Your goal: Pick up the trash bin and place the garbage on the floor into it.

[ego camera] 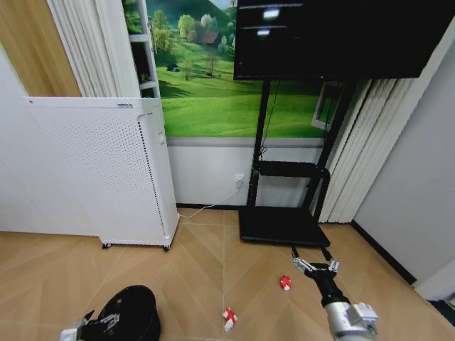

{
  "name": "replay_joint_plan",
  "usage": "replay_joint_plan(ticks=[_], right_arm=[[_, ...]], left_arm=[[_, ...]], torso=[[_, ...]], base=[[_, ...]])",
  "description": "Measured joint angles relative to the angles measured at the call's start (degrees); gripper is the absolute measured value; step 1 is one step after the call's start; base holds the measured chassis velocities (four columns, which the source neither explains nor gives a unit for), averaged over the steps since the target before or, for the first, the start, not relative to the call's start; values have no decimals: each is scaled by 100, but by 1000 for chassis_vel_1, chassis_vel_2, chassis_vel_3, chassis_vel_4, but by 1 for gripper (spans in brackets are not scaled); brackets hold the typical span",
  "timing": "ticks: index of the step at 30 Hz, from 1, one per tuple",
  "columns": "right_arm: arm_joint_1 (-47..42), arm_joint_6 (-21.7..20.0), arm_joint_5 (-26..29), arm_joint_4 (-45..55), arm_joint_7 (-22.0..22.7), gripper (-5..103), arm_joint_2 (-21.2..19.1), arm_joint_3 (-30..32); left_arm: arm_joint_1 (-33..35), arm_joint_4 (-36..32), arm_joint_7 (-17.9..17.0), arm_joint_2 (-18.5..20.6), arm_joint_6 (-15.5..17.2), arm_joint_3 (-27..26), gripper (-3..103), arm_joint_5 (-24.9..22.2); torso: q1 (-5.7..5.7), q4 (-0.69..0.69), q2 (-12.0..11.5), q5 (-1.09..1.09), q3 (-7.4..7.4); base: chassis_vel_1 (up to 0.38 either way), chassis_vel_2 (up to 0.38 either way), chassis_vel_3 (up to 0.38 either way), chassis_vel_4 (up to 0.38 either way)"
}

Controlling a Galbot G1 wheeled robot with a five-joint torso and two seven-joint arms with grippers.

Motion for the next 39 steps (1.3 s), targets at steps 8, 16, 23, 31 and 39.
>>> replay_joint_plan(ticks=[8, 16, 23, 31, 39], right_arm=[[-10, 3, -8, 11, -9, 100, 6, -7], [-25, 12, -12, 21, -13, 100, 11, -8], [-25, 19, -10, 28, -14, 100, 13, -2], [-19, 27, -52, -8, -16, 100, 35, -37], [32, 25, -61, -78, -16, 100, 30, -73]], left_arm=[[18, 5, -3, -19, -12, -15, 99, 26], [-3, 32, -2, -26, -139, -15, 100, 178], [-20, 241, 171, 1, -368, -31, 100, 490], [-137, 498, 180, 52, -488, -9, 93, 535], [-320, 495, 256, 77, -552, 45, 58, 392]], torso=[[-38, 0, -130, 0, -92], [-62, 0, -224, 0, -162], [-70, 0, -252, 0, -184], [-69, 0, -246, 0, -178], [-65, 0, -237, -1, -173]], base=[[0, 0, 0, 0], [0, 0, 0, 0], [0, 0, 0, 0], [0, 0, 0, 0], [0, 0, 0, 0]])
